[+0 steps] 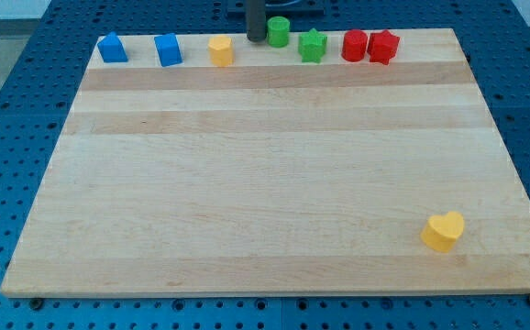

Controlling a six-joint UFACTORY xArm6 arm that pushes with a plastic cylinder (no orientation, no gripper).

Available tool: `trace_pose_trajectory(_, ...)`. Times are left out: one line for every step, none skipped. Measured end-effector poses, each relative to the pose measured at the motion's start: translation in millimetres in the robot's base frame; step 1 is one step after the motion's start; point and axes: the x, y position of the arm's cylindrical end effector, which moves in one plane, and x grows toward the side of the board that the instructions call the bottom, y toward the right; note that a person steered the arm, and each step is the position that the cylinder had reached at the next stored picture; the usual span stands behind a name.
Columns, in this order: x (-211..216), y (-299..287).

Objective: Place the green circle and yellow hexagon diagonal to each other

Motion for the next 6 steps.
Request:
trace_pose_trajectory(-0.2,-6.7)
trace_pose_trajectory(11.7,-18.1)
trace_pose_trajectory(22.0,-22.2)
trace_pose_trajectory(23.8,-24.2)
trace_pose_trajectory(12.3,-32.2)
trace_pose_trajectory(24.6,-54.9)
